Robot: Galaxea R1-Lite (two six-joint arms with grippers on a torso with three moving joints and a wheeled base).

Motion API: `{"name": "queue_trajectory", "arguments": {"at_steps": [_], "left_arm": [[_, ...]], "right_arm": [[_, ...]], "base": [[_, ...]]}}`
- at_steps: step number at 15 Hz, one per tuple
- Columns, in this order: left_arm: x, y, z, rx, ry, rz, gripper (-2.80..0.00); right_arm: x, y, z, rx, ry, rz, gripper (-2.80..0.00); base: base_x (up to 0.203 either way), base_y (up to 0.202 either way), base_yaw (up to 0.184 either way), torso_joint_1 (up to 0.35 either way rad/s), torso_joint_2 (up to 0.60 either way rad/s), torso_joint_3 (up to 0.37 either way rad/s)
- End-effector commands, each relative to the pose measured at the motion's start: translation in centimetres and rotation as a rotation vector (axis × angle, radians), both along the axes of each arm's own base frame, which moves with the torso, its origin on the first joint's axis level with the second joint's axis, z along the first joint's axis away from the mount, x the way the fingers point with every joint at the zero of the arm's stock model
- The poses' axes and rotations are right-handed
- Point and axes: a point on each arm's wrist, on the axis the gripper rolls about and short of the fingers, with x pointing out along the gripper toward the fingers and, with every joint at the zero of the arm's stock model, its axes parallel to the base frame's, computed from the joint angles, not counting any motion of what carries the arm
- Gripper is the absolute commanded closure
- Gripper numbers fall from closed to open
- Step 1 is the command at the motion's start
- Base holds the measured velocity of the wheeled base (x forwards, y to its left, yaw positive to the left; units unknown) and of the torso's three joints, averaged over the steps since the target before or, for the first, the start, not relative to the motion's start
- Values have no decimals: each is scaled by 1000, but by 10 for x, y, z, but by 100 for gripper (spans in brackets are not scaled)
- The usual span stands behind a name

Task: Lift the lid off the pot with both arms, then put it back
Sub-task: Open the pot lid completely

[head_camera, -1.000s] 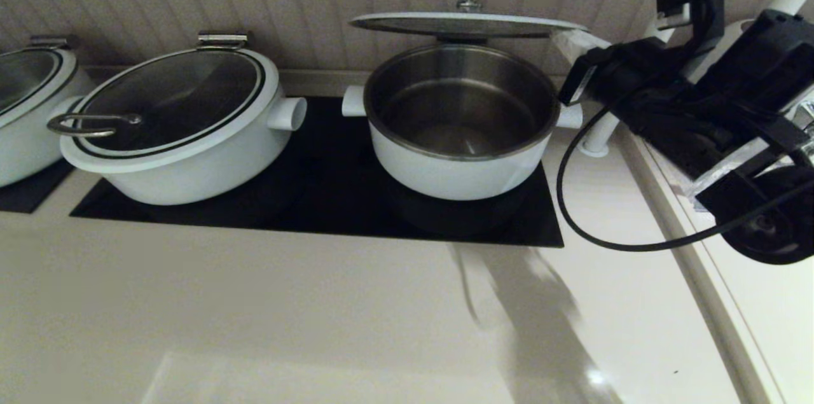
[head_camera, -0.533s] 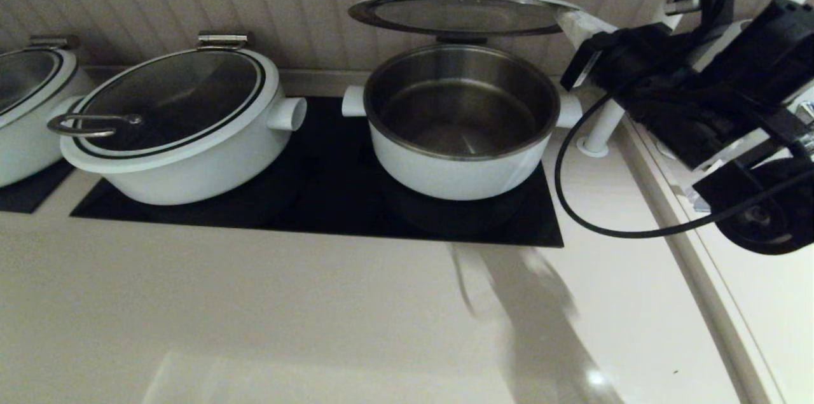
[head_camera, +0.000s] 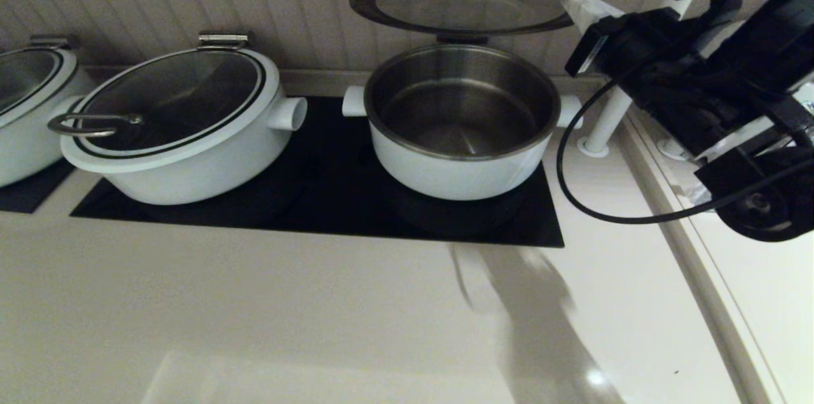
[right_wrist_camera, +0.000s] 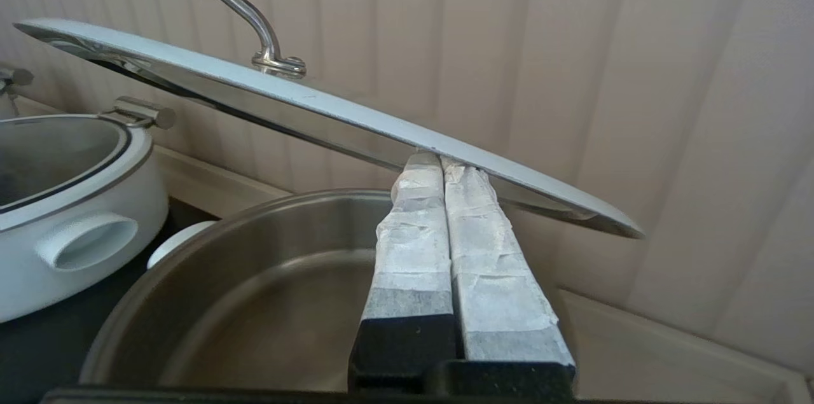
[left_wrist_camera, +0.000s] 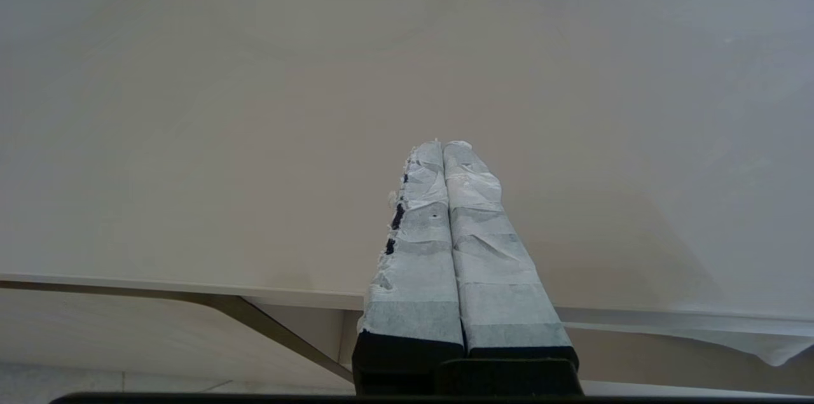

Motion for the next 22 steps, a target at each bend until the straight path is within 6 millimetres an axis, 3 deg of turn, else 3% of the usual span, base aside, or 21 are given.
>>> {"name": "queue_trajectory", "arguments": {"at_steps": [1,9,17,22], "left_arm": [[0,0,0,0,-1,0,0],[0,0,0,0,-1,0,0],[0,0,0,0,-2,0,0],[0,0,0,0,-1,0,0]], "right_arm": [[3,-7,3,5,-18,-21,0],[7,-14,17,15,-69,-37,0],[9,-18,16,14,-68,-49,0],[-10,-23,33,12,-110,-24,0]], "base": [[0,0,0,0,0,0],[0,0,0,0,0,0],[0,0,0,0,0,0],[0,0,0,0,0,0]]}}
